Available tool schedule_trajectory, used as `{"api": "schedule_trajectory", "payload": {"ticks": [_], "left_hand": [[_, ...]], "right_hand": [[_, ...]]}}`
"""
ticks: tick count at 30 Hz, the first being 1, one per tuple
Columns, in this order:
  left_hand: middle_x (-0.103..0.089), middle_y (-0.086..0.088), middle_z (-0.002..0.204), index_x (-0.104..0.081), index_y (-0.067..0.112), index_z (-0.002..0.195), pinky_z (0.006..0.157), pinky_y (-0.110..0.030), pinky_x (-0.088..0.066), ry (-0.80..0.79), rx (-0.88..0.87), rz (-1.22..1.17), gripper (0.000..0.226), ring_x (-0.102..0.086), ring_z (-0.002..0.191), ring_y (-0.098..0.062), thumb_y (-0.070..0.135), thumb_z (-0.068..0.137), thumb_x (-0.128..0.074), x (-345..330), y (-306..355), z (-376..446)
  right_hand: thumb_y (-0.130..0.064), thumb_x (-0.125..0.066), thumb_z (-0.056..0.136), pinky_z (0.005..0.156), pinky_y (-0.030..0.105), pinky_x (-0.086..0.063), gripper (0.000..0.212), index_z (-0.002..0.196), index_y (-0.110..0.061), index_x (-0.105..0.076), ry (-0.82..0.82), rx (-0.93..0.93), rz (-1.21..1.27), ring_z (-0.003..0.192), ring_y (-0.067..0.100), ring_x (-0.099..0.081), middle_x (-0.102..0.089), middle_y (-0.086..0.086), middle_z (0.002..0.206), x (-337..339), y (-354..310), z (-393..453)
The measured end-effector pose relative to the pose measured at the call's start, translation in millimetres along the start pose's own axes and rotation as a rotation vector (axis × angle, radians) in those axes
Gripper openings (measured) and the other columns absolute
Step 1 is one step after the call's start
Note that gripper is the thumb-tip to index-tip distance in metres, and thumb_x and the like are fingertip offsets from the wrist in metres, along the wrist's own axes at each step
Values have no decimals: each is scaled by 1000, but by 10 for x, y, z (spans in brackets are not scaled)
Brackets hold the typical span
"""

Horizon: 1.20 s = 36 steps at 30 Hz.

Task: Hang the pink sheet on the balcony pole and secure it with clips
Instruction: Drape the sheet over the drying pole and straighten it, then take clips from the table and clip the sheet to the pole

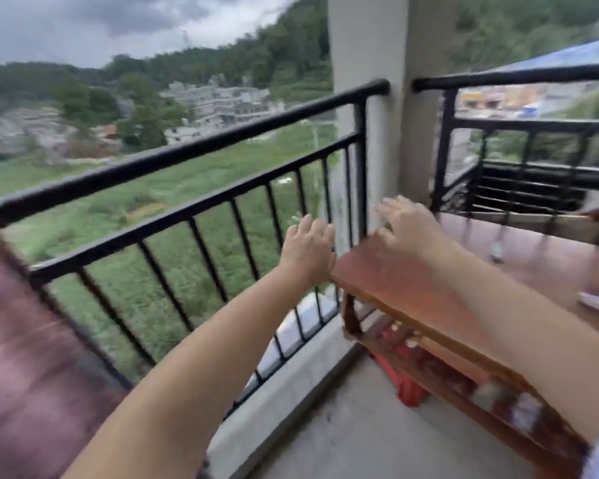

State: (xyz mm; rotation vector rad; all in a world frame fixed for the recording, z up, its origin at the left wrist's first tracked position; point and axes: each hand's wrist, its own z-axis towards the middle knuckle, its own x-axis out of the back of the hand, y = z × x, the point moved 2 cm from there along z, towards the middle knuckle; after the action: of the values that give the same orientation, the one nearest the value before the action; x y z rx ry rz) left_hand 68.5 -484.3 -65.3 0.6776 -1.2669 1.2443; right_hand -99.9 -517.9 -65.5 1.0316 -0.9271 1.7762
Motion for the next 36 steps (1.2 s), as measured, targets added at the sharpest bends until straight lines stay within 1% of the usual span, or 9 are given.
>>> {"api": "schedule_trajectory", "payload": {"ticks": [2,6,8,11,15,27,30,33,36], "left_hand": [[-41,-15,136,-40,9,125,103,-44,-32,-58,-1,9,44,-28,132,-32,31,87,-45,-189,126,104],[-39,-14,135,-37,9,126,103,-46,-31,-188,-135,-109,44,-27,132,-33,33,89,-44,-789,1623,875],[-40,-14,135,-37,9,126,102,-45,-32,-222,-159,-154,43,-27,132,-33,33,90,-43,-962,2230,1109],[-40,-13,135,-38,10,126,103,-45,-31,-268,-212,-226,42,-29,131,-32,34,91,-41,-1242,2998,1417],[-43,-12,133,-37,11,127,101,-44,-35,-364,-249,-254,43,-35,127,-32,35,92,-39,-1580,3636,1713],[-46,-12,126,-37,9,122,86,-38,-44,-820,-113,-294,38,-50,114,-31,32,93,-43,-2939,4113,2615],[-46,-13,120,-41,7,112,75,-39,-46,-863,-106,-371,27,-56,102,-32,27,94,-42,-3135,4119,2633],[-49,-14,114,-42,6,99,75,-41,-46,-877,-77,-454,20,-57,88,-34,25,94,-39,-3185,4084,2675],[-51,-17,104,-49,2,98,78,-40,-43,-855,-4,-523,22,-55,97,-36,21,94,-39,-3206,4030,2758]], "right_hand": [[-26,-46,87,106,44,-28,49,131,-7,-39,-73,-64,0,130,32,-31,-40,17,139,-90,252,-122],[-26,-46,86,102,43,-35,47,129,-8,-40,-164,-364,-116,126,31,-37,-43,17,135,-100,2071,-913],[-24,-46,87,104,41,-34,46,130,-11,-39,-194,-462,-145,128,28,-35,-42,13,138,-87,2679,-1305],[-24,-45,88,103,39,-35,41,127,-11,-44,-187,-596,-161,128,25,-38,-46,11,136,-92,3412,-1747],[-23,-45,88,103,37,-33,41,127,-11,-43,-278,-755,-136,128,25,-37,-45,10,136,-251,4071,-2046],[-26,-50,85,91,37,-41,43,125,-11,-41,-549,-918,-18,116,29,-45,-51,10,125,-1409,5344,-1472],[-24,-54,84,93,40,-40,52,130,-12,-33,-615,-1005,12,120,29,-41,-44,9,131,-1655,5535,-1341],[-12,-52,83,85,38,-43,41,123,-11,-42,-618,-1012,-41,111,32,-46,-49,11,122,-1771,5639,-1370],[-5,-49,81,78,37,-43,30,110,-9,-53,-583,-909,-114,101,33,-48,-56,12,110,-1812,5654,-1424]]}}
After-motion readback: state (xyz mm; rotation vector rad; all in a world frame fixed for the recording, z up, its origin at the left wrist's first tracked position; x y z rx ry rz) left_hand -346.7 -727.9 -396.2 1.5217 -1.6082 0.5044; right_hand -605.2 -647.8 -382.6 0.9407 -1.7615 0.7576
